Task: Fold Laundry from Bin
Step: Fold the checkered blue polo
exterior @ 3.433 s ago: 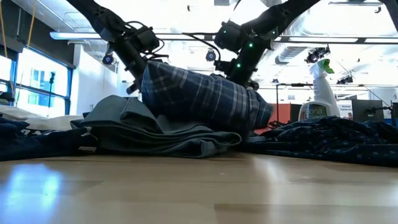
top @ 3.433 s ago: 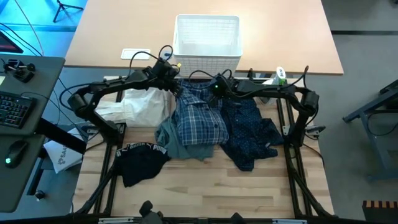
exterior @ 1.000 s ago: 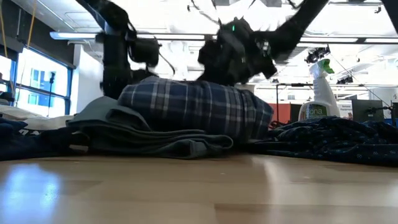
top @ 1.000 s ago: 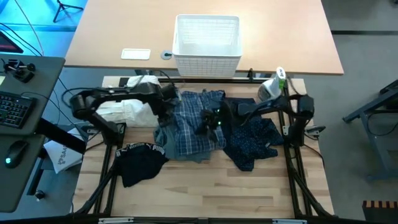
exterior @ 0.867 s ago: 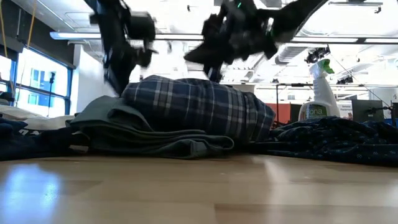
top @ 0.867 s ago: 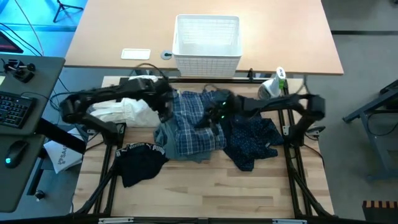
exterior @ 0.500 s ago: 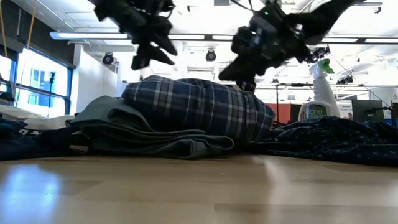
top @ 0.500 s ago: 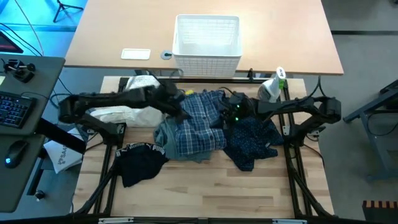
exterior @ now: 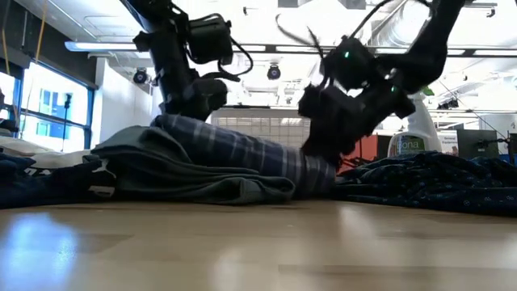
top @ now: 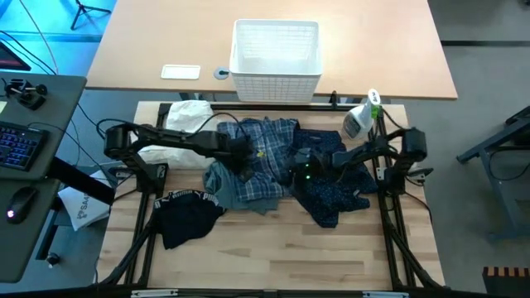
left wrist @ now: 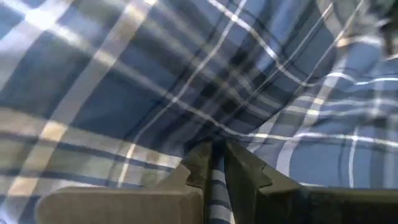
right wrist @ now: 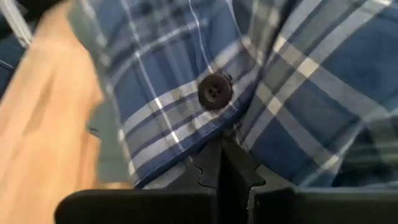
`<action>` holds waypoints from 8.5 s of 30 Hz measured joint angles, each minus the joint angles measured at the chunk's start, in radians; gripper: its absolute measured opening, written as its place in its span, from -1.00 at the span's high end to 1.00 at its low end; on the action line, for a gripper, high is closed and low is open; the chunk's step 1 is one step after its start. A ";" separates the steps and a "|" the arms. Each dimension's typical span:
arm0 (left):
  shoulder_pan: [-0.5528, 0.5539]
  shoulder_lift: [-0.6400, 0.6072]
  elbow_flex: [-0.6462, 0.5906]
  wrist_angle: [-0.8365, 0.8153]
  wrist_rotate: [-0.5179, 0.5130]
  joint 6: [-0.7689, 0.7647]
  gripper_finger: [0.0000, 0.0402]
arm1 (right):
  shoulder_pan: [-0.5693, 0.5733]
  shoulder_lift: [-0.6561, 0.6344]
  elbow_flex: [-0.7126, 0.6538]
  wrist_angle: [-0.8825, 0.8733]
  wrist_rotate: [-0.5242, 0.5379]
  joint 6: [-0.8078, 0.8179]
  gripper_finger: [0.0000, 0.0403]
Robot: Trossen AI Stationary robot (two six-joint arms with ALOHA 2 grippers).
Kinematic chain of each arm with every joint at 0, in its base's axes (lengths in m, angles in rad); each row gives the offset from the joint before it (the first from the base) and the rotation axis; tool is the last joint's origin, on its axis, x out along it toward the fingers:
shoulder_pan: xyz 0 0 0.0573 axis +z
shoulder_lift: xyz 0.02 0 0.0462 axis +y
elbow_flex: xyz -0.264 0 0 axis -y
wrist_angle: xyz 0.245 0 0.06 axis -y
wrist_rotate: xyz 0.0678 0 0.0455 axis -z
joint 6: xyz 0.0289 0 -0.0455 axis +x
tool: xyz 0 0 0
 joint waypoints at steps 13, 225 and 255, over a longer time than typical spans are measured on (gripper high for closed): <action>0.023 -0.101 0.194 -0.096 -0.031 -0.040 0.99 | -0.056 -0.403 0.009 -0.235 -0.019 0.137 1.00; 0.249 -0.022 -0.032 0.149 0.078 0.484 1.00 | -0.421 -0.082 0.466 -0.495 0.165 0.112 0.30; 0.298 0.062 -0.050 0.129 0.263 0.501 1.00 | -0.459 -0.061 0.467 -0.565 0.177 0.165 0.79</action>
